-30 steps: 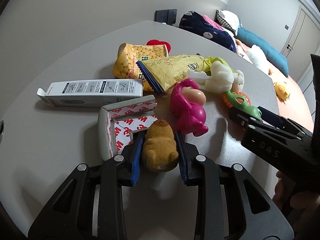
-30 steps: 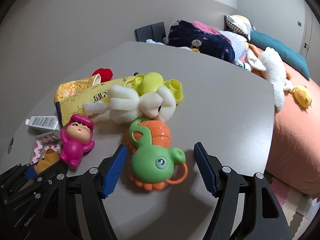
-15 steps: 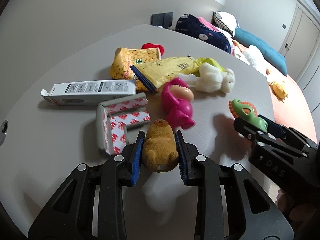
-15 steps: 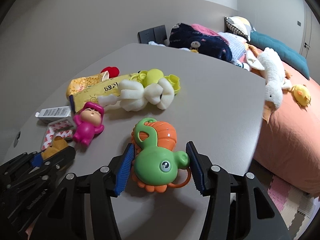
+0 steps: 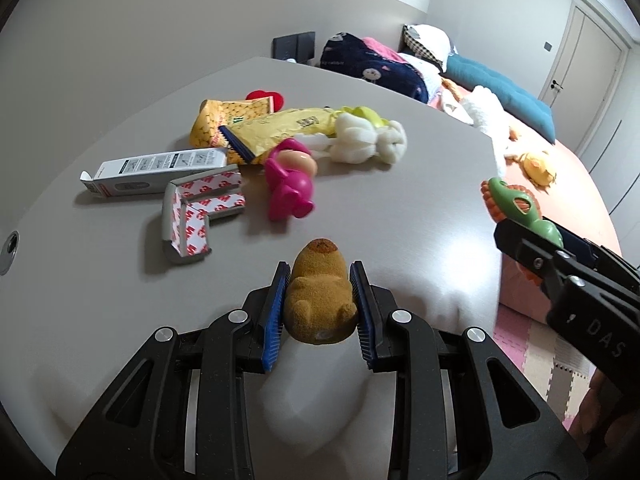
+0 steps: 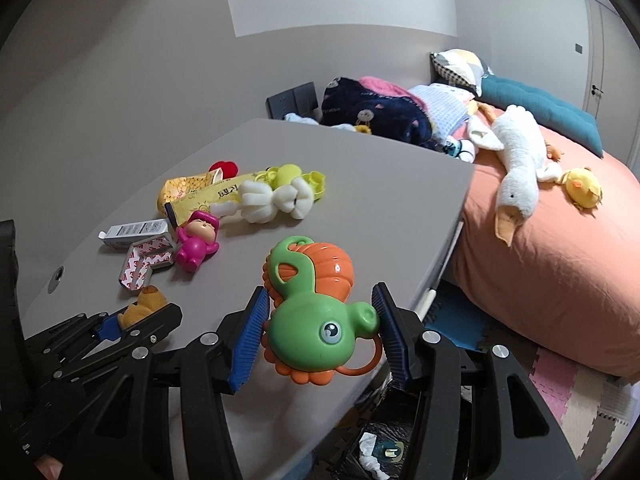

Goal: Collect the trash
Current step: 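Carry the bear and turtle over the bin and open both grippers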

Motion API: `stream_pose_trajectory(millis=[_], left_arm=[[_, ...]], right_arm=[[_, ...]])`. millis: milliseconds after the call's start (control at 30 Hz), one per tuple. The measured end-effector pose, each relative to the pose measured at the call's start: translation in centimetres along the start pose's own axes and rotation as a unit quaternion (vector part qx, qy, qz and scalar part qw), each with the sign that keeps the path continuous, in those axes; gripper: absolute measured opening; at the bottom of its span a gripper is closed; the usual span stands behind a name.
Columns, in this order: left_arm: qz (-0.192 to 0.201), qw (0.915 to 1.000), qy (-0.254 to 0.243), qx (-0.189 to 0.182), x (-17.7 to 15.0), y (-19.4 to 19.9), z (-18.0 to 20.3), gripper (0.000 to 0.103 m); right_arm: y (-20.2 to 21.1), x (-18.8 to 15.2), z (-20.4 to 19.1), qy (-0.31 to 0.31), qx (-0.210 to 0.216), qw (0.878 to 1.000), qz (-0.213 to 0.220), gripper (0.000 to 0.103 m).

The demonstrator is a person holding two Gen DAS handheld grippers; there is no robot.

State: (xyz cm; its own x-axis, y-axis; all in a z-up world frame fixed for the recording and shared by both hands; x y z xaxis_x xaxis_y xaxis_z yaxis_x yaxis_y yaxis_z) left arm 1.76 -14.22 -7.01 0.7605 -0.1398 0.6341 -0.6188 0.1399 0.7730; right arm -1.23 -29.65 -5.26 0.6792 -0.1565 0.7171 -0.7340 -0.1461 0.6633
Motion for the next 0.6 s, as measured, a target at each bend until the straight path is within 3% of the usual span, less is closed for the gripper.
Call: stream_pose_trajectory(millis=[600], left_arm=[[0.016,0.9982,-0.042,-0.04,-2.1,3.0,6.2,0.031]], right_arm=[[6.6,-2.9,4.9,-0.039,-0.038,0.998,0.035,0.055]])
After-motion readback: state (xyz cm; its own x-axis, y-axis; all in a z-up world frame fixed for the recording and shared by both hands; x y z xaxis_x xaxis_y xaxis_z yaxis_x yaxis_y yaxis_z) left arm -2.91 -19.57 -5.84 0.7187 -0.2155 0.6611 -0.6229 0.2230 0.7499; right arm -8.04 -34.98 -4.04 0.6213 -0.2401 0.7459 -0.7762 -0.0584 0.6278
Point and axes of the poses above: each gripper's, at about its wrist camera, not at the fingertips, and y roughly against the way its jaws point, z to its right, x to its top, the point moved 6 cm from there along -y, roughly the way its jaws point, and after that the axes turned 6 degrees about x, right-handed, at the moved point
